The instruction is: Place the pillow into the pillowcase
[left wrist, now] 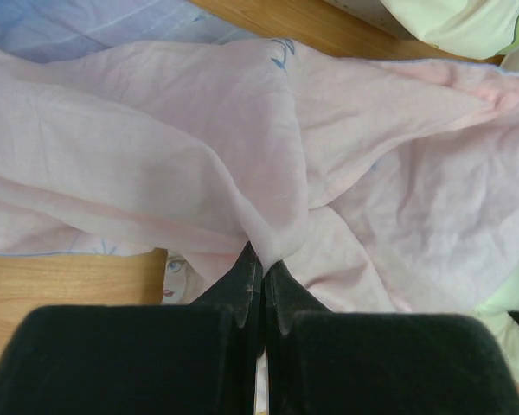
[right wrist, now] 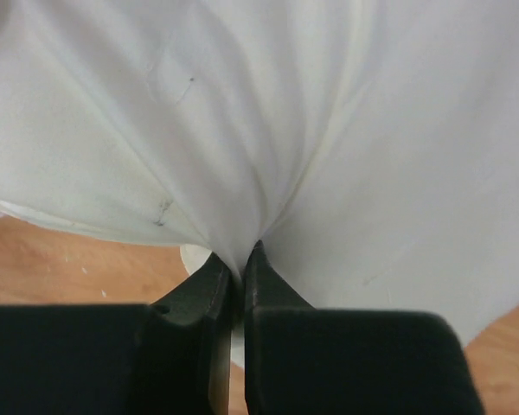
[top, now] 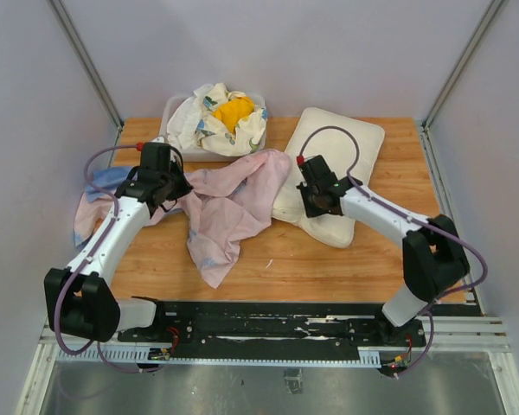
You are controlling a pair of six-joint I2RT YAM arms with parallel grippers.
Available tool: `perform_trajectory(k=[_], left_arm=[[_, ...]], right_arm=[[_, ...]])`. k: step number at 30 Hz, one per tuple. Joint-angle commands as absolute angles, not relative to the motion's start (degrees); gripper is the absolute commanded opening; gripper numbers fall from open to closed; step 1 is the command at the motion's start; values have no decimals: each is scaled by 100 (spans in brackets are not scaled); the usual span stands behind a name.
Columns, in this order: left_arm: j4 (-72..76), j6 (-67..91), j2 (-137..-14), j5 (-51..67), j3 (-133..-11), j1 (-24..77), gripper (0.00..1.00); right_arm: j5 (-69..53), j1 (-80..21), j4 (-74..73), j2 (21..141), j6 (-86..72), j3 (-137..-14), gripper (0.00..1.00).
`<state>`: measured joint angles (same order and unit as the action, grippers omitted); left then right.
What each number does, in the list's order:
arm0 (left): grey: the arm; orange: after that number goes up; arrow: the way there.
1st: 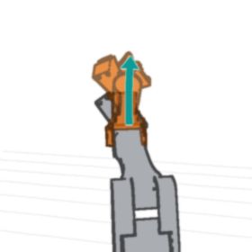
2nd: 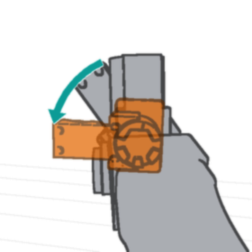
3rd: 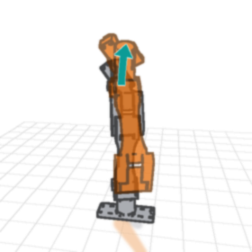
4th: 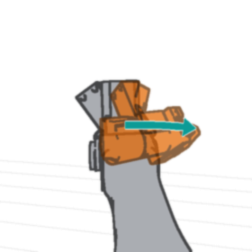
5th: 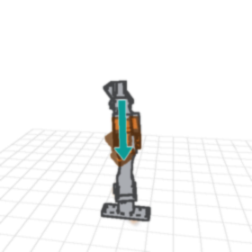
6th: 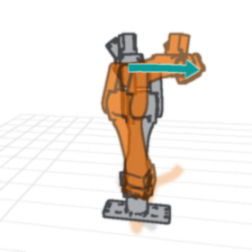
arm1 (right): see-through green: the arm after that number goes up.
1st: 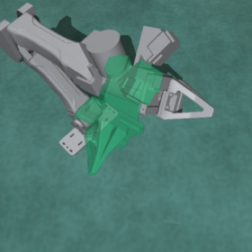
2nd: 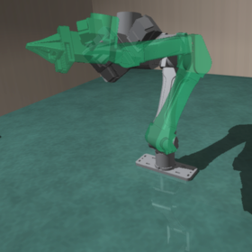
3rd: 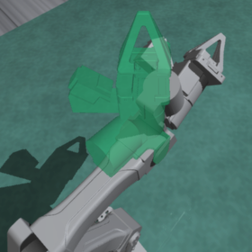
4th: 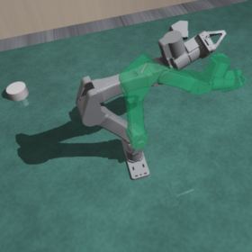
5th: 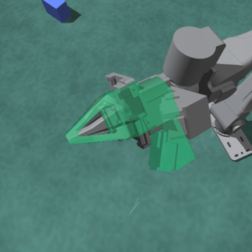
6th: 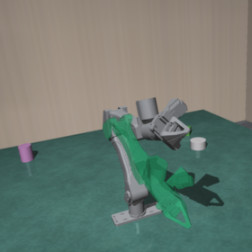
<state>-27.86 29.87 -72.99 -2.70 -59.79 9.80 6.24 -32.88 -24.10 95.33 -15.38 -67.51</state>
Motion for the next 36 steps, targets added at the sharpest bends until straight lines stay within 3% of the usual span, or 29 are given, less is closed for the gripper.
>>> perform_trajectory(k=[1, 13, 20, 28, 36], left_arm=[[-2599, 3015, -7352, -210, -5991, 940, 0], [-2509, 3023, -7585, -260, -6011, 932, 0], [-2438, 3067, -7628, -113, -6003, 932, 0], [-2381, 3131, -7652, 126, -6012, 927, 0], [-2448, 3161, -7522, 504, -6141, 932, 0]], right_arm=[[1128, -3201, -3436, 8486, -2001, -6300, 1], [2055, -3168, -4555, 6694, -2192, -6219, 1], [1592, -3178, -4597, 5997, -2161, -6511, 1], [1559, -3964, -4945, 6499, -1927, -7685, 1], [1360, -5066, -4278, 7543, -2147, -7693, 1]])
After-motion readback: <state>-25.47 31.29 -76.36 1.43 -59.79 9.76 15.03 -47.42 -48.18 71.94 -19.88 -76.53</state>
